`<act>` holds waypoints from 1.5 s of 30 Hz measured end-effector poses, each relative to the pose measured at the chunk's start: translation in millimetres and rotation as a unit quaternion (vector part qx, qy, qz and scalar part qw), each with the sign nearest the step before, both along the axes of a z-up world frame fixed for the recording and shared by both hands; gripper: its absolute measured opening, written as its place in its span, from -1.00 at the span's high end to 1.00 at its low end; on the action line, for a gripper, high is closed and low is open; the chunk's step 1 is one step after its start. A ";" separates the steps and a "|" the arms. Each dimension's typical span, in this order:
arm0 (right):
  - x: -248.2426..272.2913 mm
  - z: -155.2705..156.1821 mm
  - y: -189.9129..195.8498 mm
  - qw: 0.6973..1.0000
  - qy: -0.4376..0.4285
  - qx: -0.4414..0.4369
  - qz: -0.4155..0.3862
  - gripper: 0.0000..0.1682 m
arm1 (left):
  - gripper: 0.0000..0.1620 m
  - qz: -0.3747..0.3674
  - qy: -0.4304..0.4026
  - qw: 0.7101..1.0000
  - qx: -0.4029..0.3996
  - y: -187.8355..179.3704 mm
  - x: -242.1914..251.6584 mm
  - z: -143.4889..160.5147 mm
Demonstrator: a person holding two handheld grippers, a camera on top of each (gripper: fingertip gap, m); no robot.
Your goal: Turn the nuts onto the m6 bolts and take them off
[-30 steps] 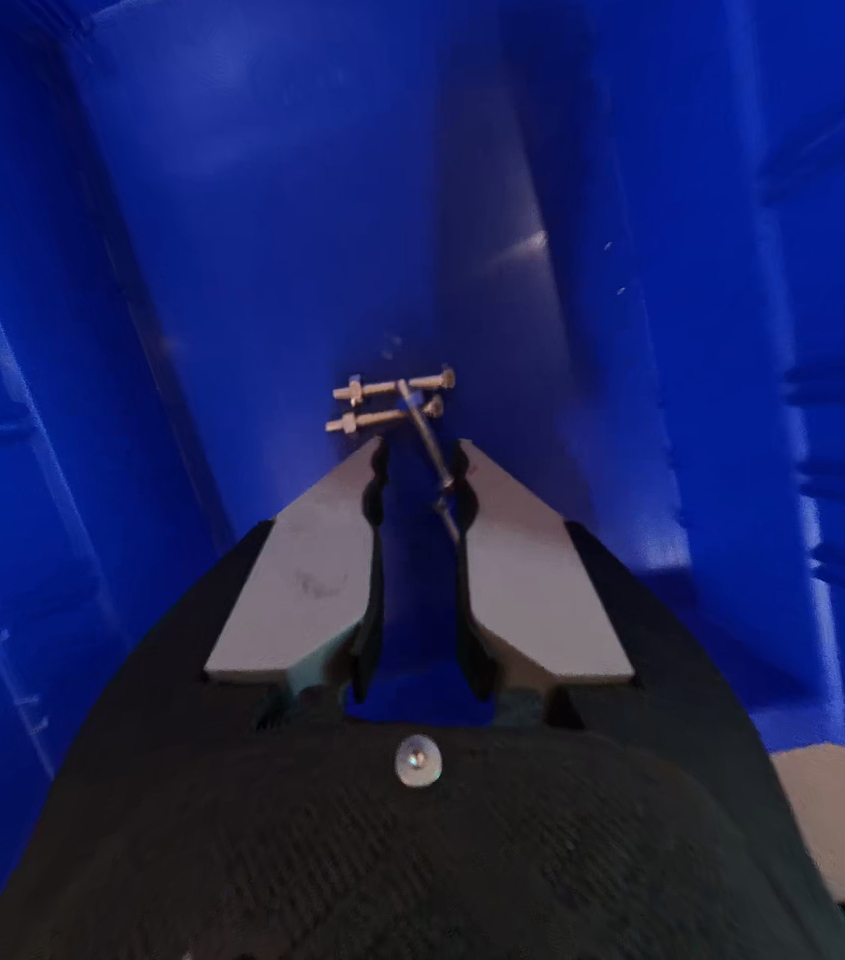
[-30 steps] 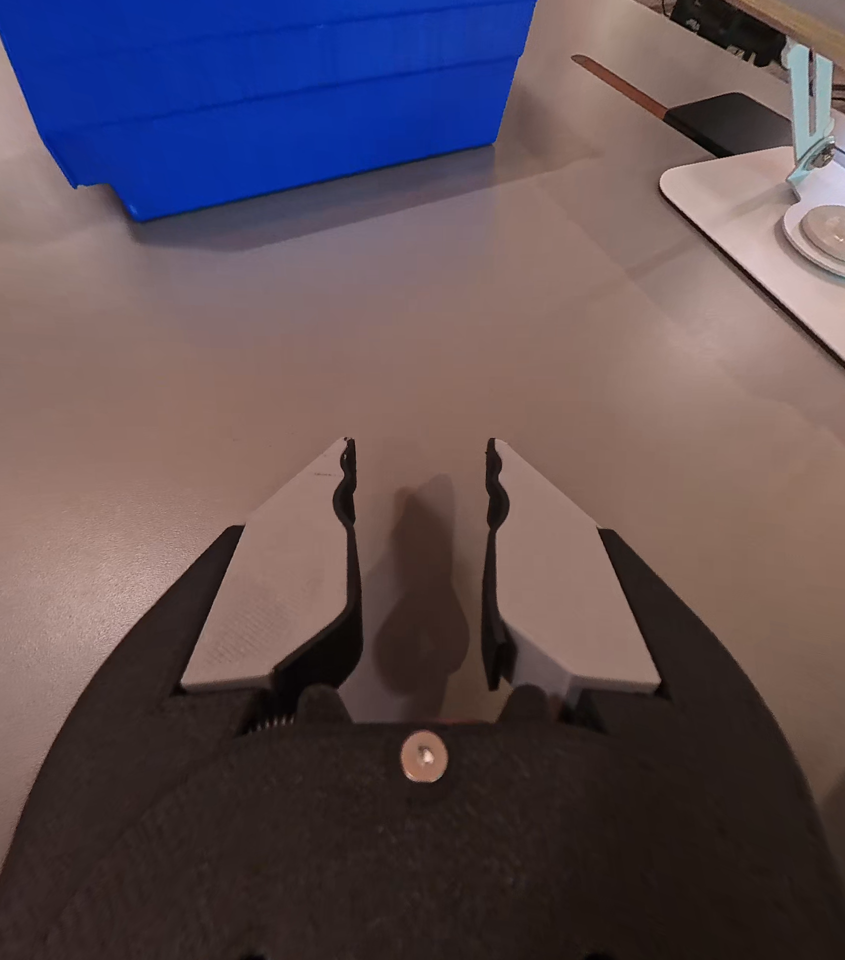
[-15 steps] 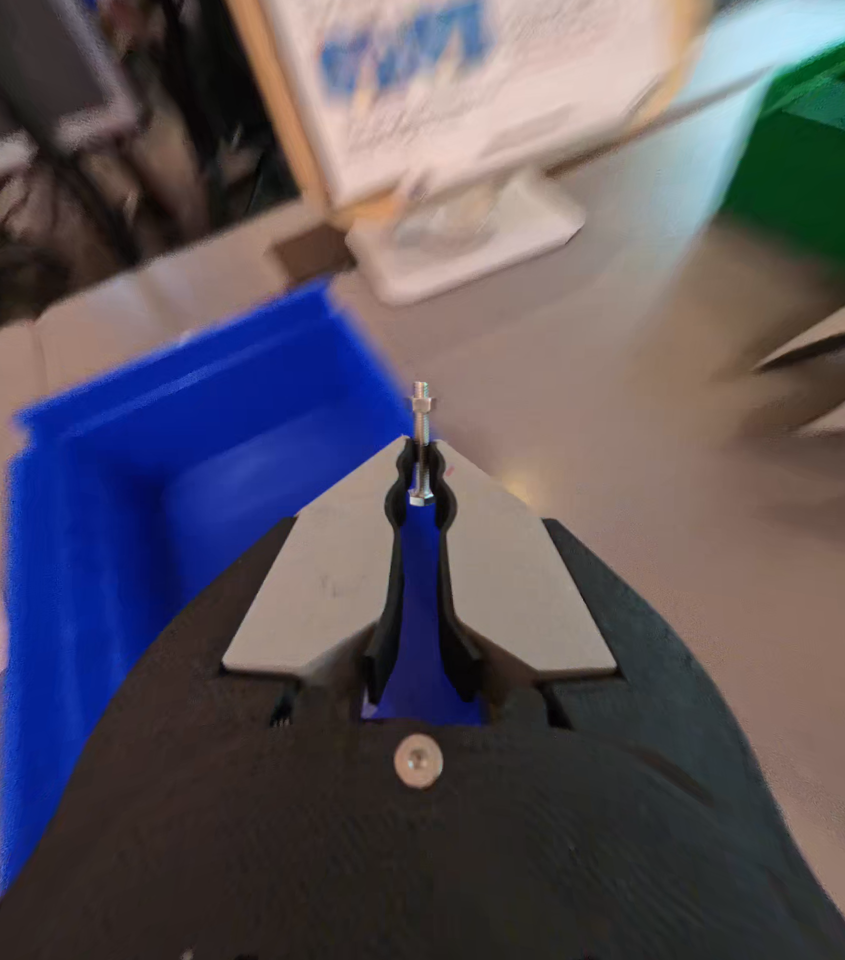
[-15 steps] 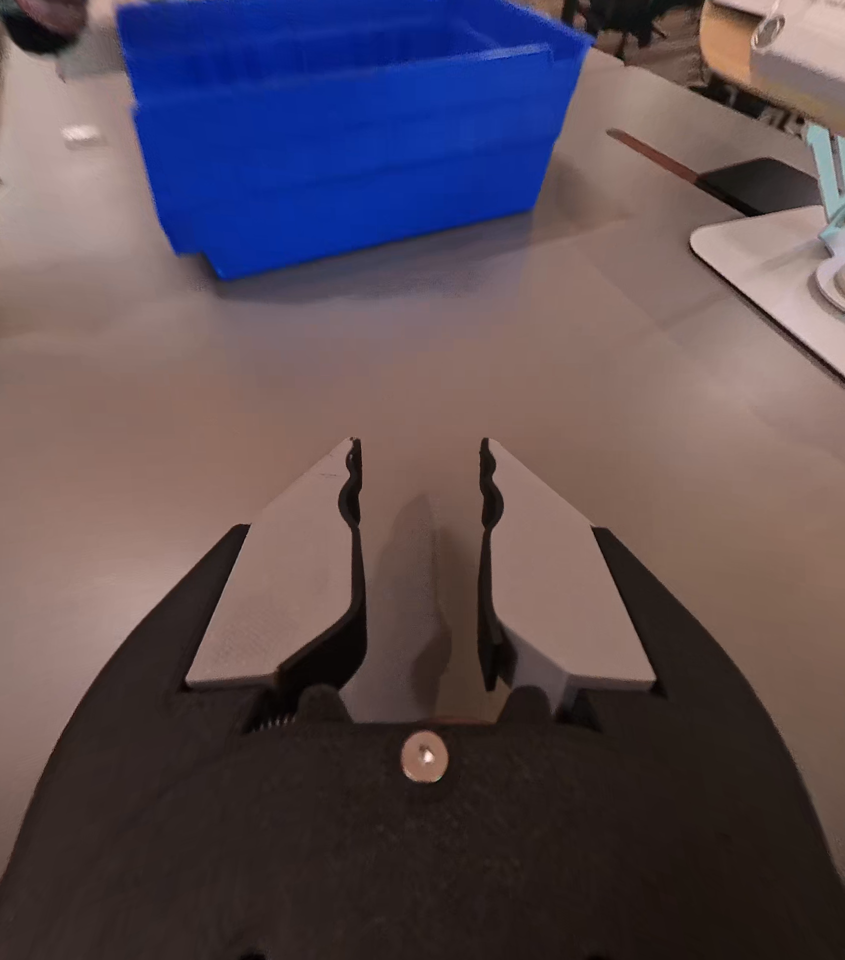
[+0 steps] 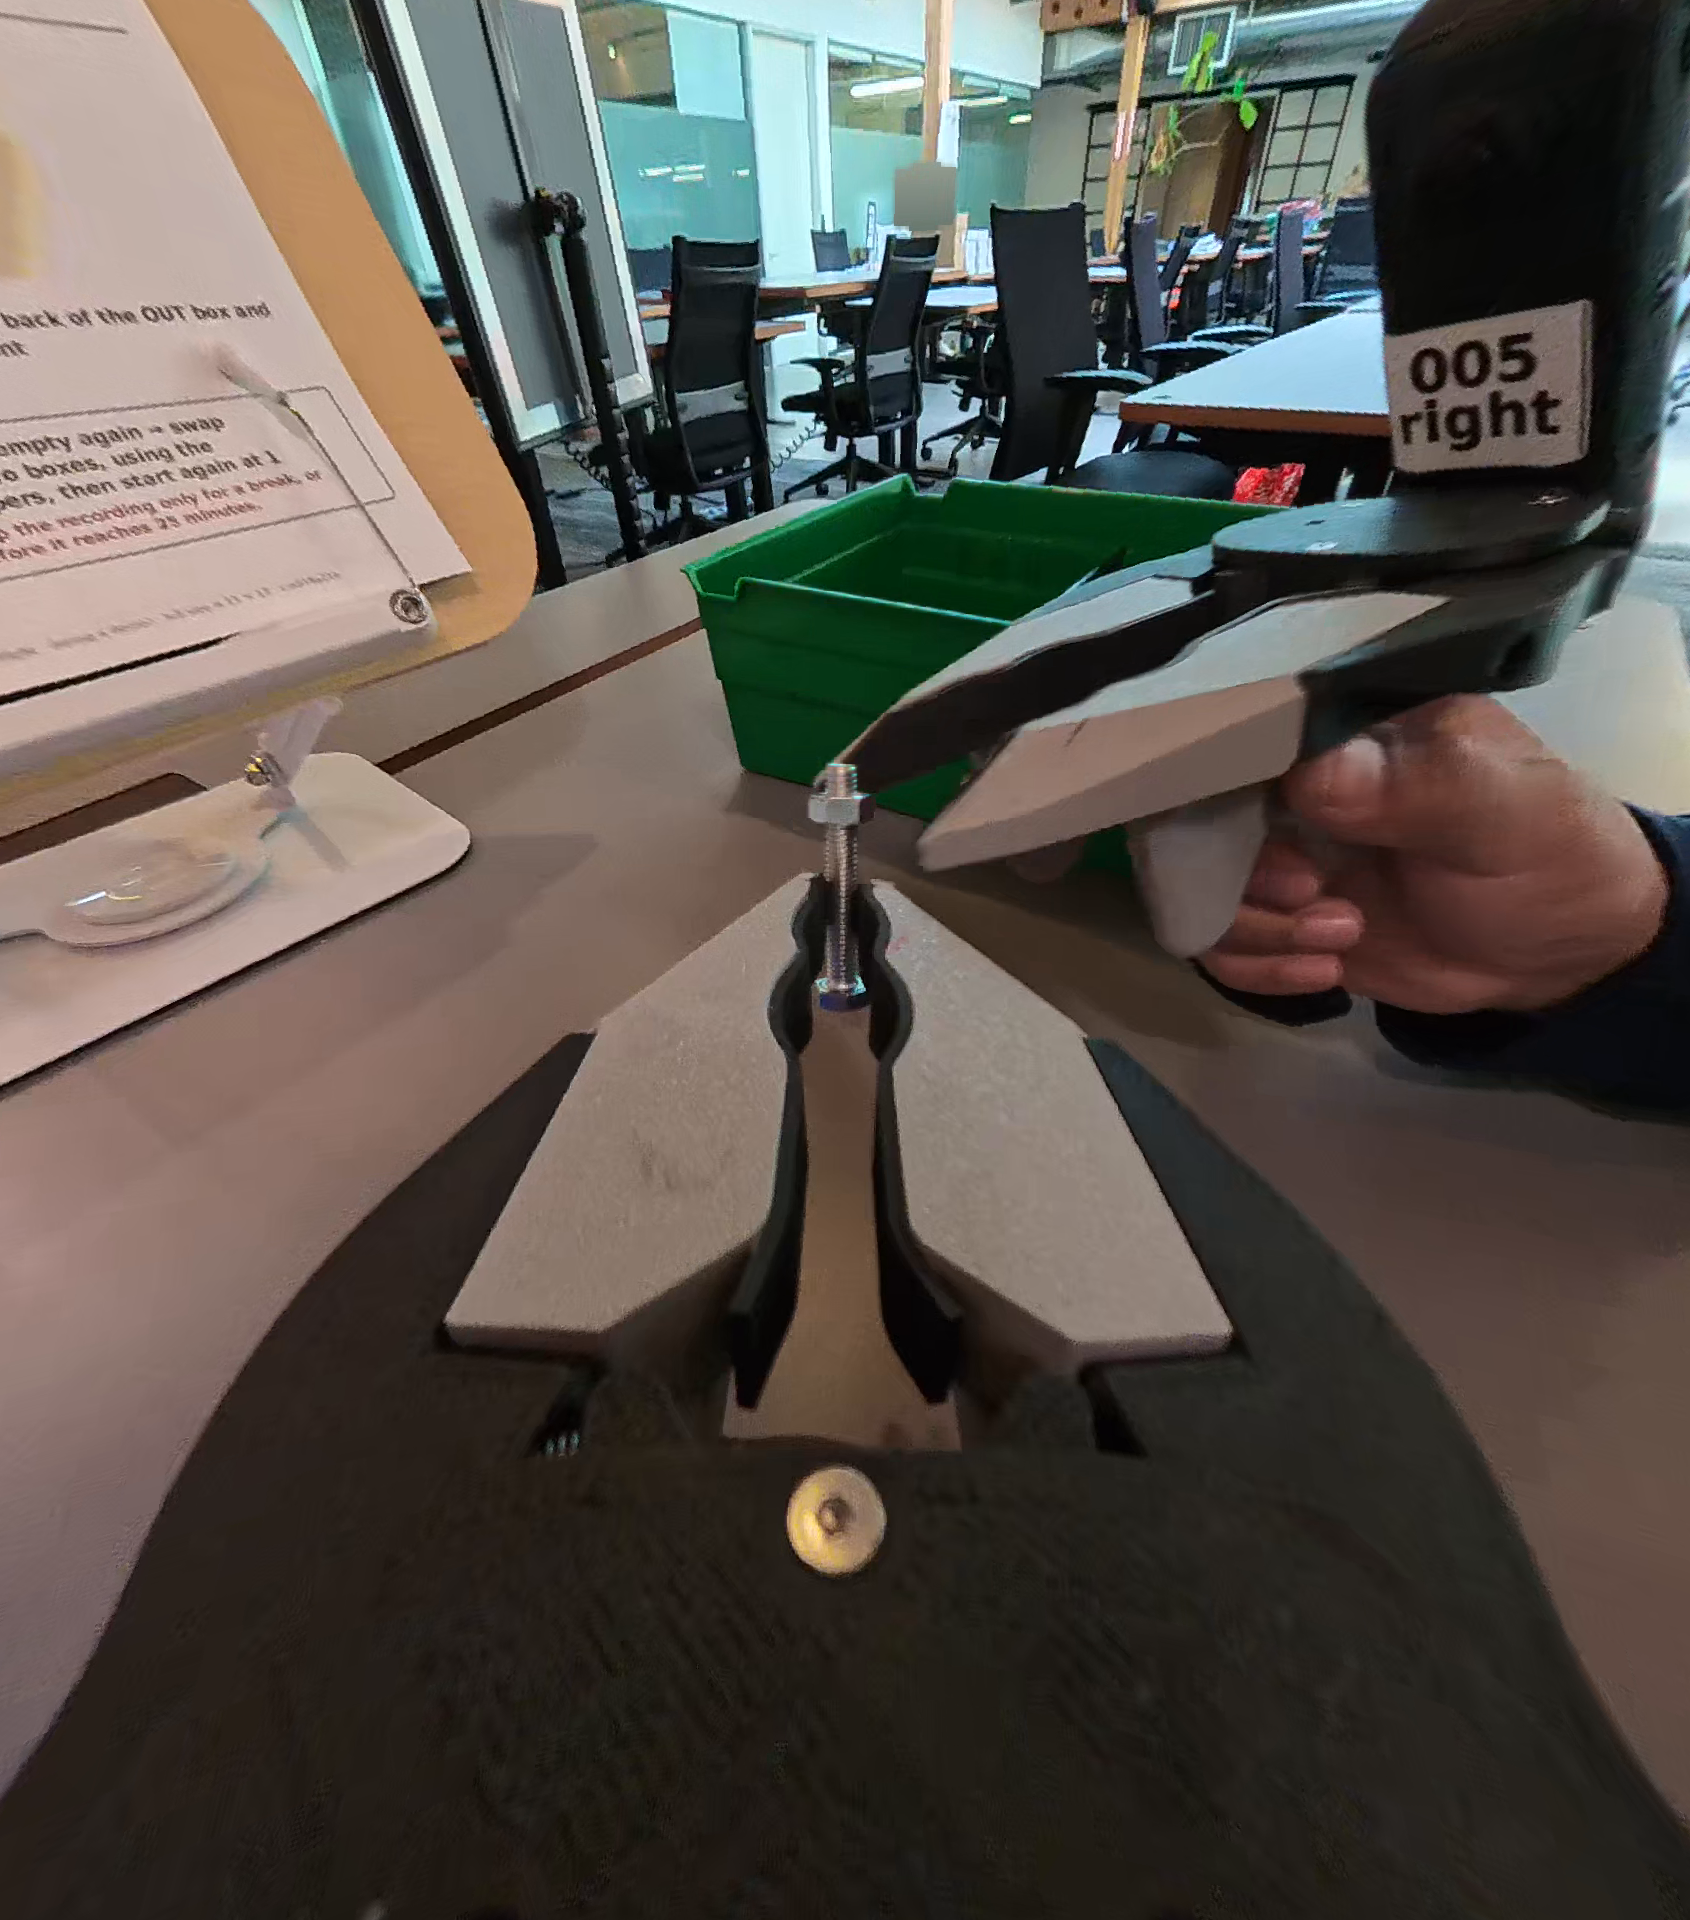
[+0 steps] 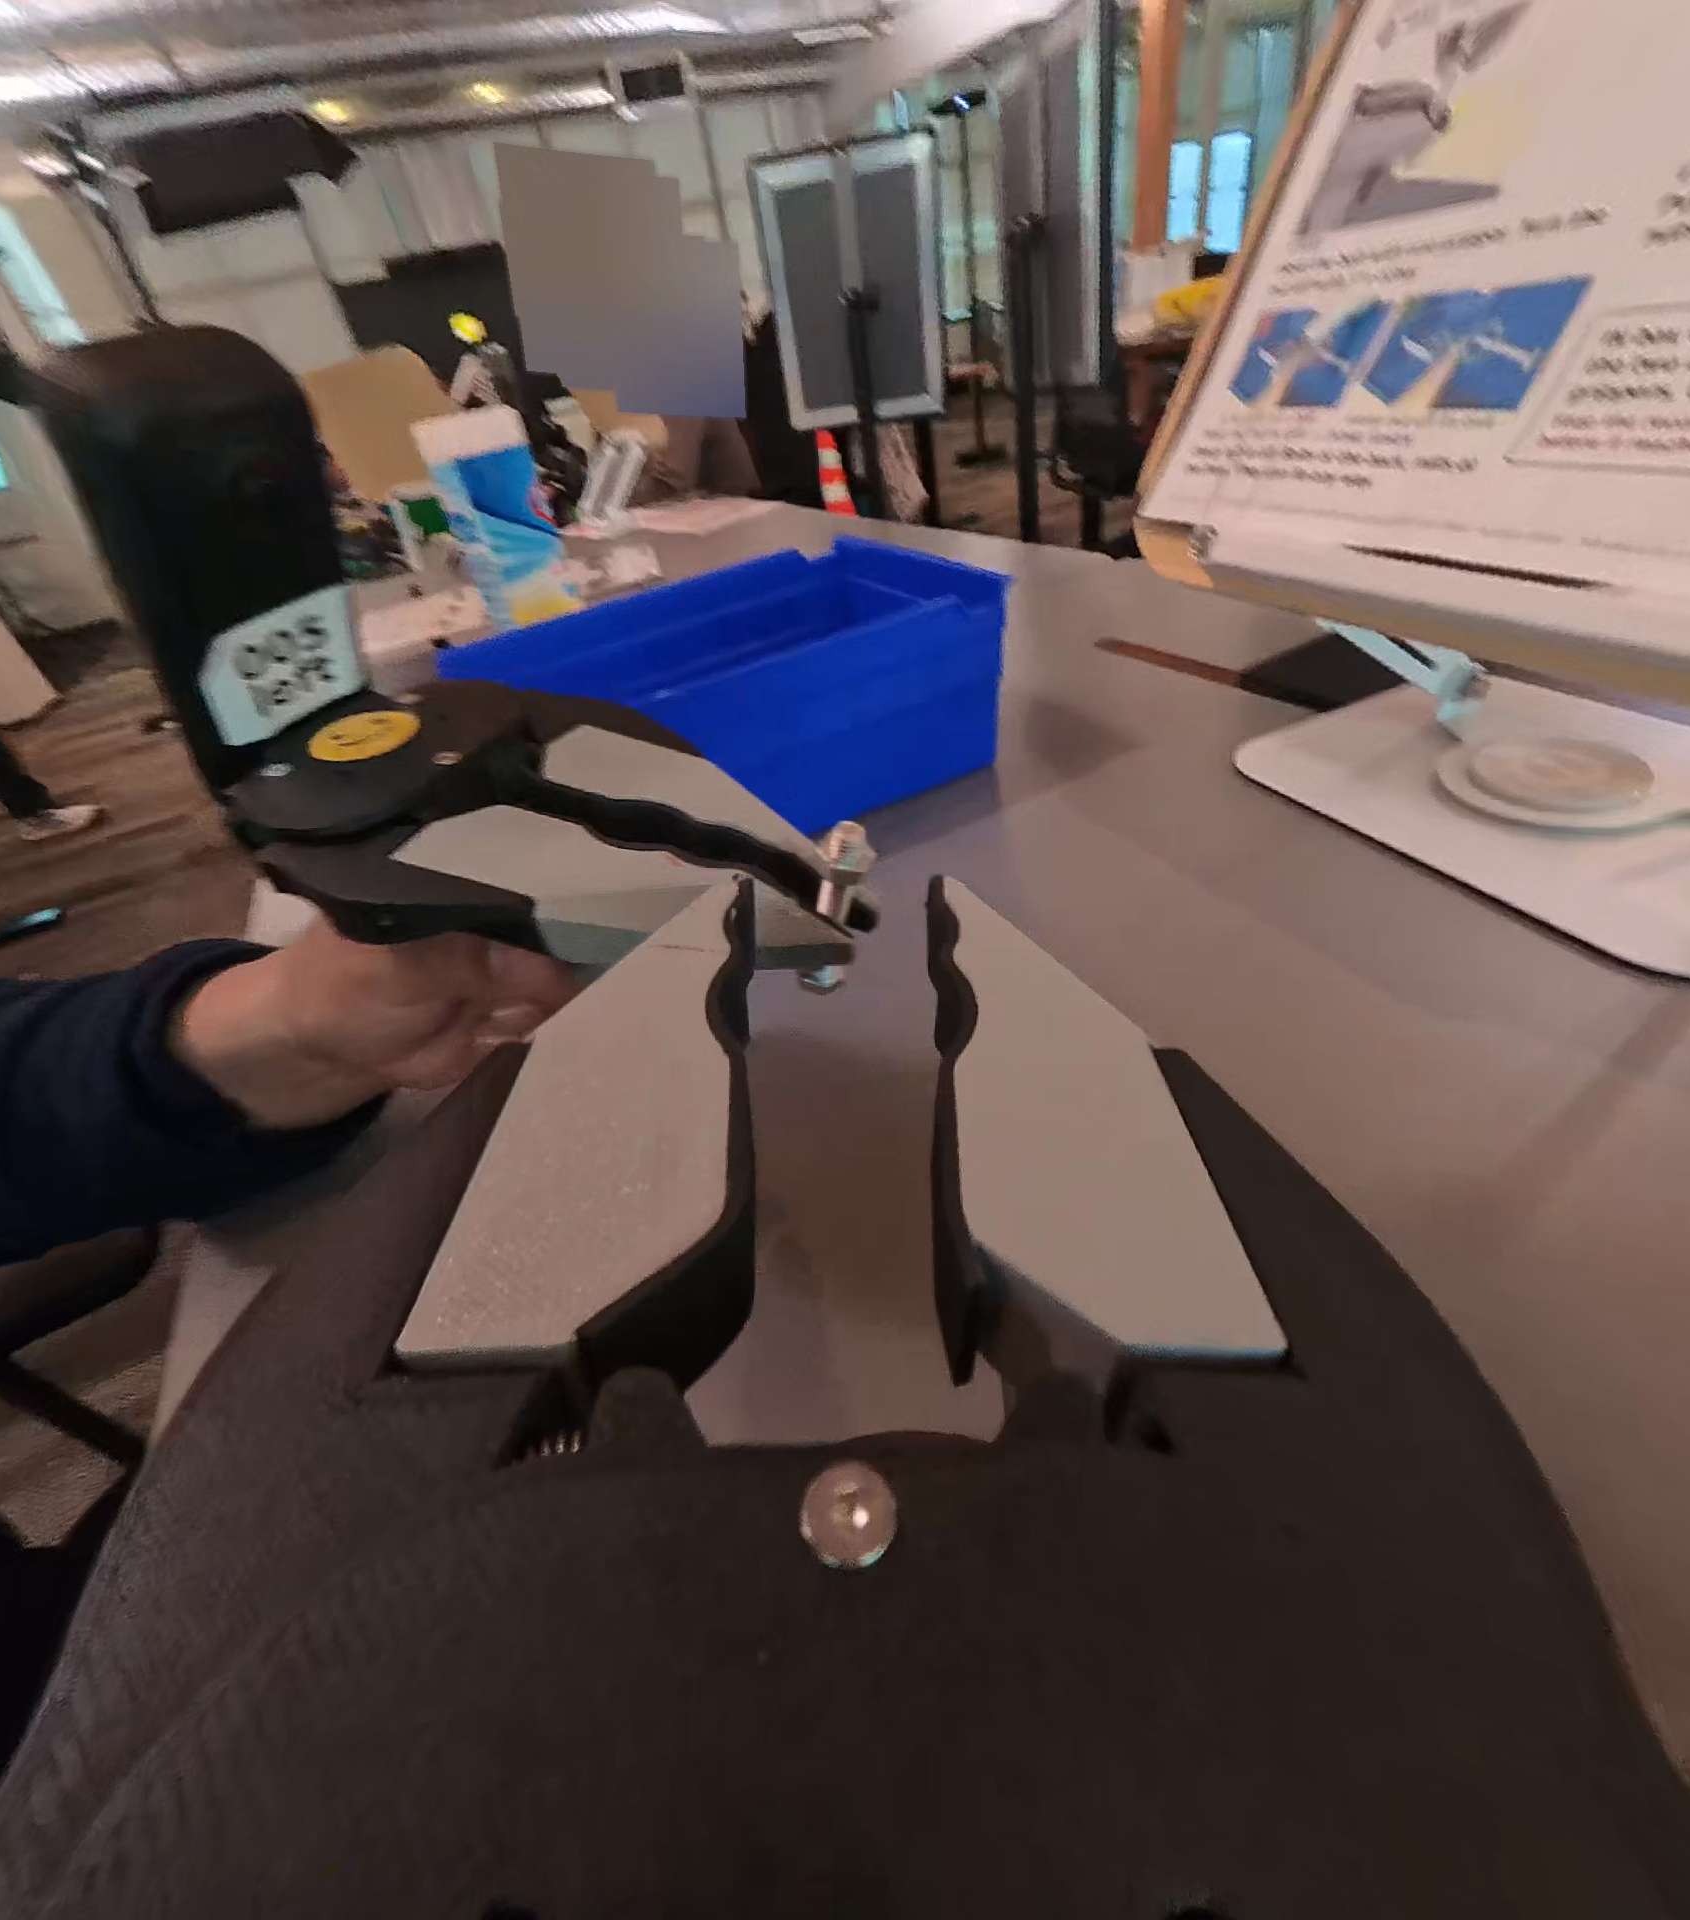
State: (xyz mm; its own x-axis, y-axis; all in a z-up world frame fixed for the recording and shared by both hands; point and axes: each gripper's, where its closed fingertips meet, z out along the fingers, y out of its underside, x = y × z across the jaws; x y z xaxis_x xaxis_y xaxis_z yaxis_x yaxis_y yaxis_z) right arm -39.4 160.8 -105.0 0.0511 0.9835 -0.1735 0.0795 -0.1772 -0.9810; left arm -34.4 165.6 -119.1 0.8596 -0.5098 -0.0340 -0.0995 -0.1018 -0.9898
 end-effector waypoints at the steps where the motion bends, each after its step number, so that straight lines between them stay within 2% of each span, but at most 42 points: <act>1: -1.2 -4.2 2.8 1.000 -0.007 0.001 -0.009 0.65 | 0.96 -0.003 0.000 1.000 0.008 -0.3 1.5 -0.6; 8: -7.8 -18.2 -5.5 0.999 -0.034 -0.013 0.024 0.92 | 0.96 -0.010 0.021 1.000 -0.004 -3.7 3.3 -15.4; 16: -8.0 -24.3 -5.0 0.998 -0.052 -0.006 0.023 0.92 | 0.95 -0.008 0.009 1.000 -0.018 -3.3 3.2 -22.7; 19: -8.6 -23.1 -6.8 0.998 -0.049 -0.004 0.026 0.92 | 0.82 -0.002 0.017 0.999 -0.039 -1.7 0.5 -31.3; 23: -9.9 -23.2 -10.1 0.998 -0.049 -0.004 0.034 0.92 | 0.95 -0.020 -0.003 0.999 -0.045 -3.0 4.9 -31.4; 26: -9.8 -23.5 -10.9 0.998 -0.049 -0.001 0.037 0.92 | 0.95 -0.029 0.001 0.998 -0.053 -4.4 7.5 -32.9; 29: -9.8 -19.8 -12.1 0.998 -0.038 0.008 0.041 0.91 | 0.96 -0.038 -0.024 0.997 -0.058 -6.2 8.2 -29.1; 31: -9.8 -16.6 -11.9 0.999 -0.030 0.017 0.037 0.76 | 0.96 -0.045 -0.036 0.996 -0.064 -7.1 9.8 -28.8; 33: -11.0 -14.7 -13.7 0.999 -0.022 0.018 0.040 0.70 | 0.96 -0.043 -0.027 0.997 -0.061 -7.0 10.5 -29.8; 37: -16.7 -15.7 -18.4 0.999 -0.018 0.011 0.048 0.71 | 0.96 -0.065 -0.021 0.997 -0.048 -12.7 20.9 -25.4; 42: -8.0 -6.4 -4.6 1.000 0.001 0.002 0.023 0.65 | 0.96 -0.030 -0.038 0.999 -0.017 -10.8 3.2 -8.2; 44: -3.2 -3.3 2.0 1.000 0.010 -0.005 0.011 0.79 | 0.96 -0.032 -0.059 0.998 -0.021 -10.9 -3.2 -5.3; 45: -2.4 -1.6 1.0 1.000 0.015 -0.006 0.017 0.77 | 0.96 -0.028 -0.061 0.997 -0.024 -10.1 -5.7 -6.2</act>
